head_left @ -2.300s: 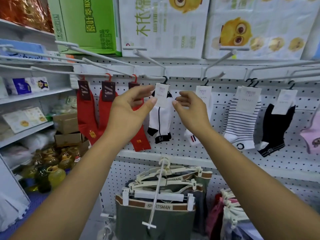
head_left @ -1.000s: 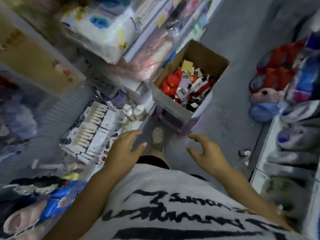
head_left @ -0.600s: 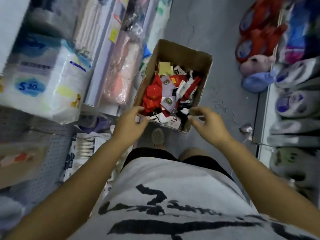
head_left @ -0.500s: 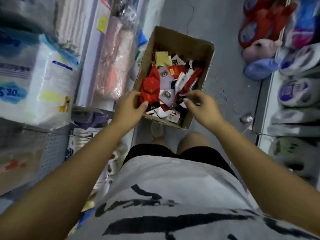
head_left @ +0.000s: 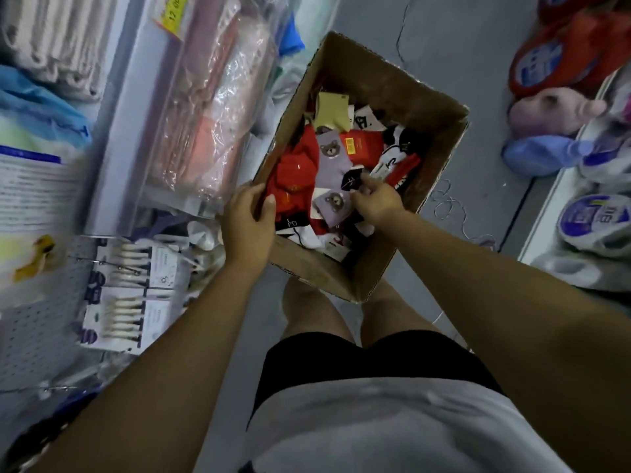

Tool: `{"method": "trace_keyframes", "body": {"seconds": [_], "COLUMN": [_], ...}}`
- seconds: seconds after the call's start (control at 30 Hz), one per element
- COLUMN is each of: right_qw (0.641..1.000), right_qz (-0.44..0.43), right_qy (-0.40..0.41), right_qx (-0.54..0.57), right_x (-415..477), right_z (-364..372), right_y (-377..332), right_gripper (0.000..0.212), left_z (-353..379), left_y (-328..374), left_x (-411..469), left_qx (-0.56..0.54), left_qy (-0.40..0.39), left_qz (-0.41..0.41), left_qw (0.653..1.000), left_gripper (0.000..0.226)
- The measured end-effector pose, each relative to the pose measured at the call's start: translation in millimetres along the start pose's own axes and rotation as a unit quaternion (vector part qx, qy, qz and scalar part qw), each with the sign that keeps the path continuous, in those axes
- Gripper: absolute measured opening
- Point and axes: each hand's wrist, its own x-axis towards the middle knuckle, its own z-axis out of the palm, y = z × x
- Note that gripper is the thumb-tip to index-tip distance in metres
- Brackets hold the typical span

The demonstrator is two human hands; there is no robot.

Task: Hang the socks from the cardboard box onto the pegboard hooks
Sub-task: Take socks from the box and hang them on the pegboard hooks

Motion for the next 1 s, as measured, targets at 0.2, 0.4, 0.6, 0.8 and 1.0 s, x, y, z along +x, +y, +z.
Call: {"method": "trace_keyframes", "body": {"seconds": [0.2,0.4,0.6,0.8,1.0], "right_qw": [0.982,0.936,0.925,0.973,0.993], "right_qz": [-0.05,-0.123,-0.12,-0.092,-0.057], "right_qy": [0.15,0.004,-0.109,0.024,0.024], "right_qx": [0.102,0.329,0.343,0.212,0.102], "right_x": [-31,-90,-98,-24,42], "right_z": [1,4,4,7,13], "right_y": [11,-15,-33,-33,-32], "right_gripper": [0.012,0.021,0.03,0.029,0.065], "left_z": [-2,-7,-12,-15,-14], "left_y": [9,20,37,9,-10], "left_x": [-6,-20,-23,-7,1], "left_qx": [-0.008,-0.026,-0.101,-0.121,-0.144], "left_qy": [-0.001,0.025,-0.152,-0.037,-0.03], "left_qz": [-0.049,0.035,-0.024,-0.074,-0.081], "left_qw": [0.999,0.999,0.983,0.989,0.986], "left_gripper": [0.027,0.038,0.029,0.053,0.055]}}
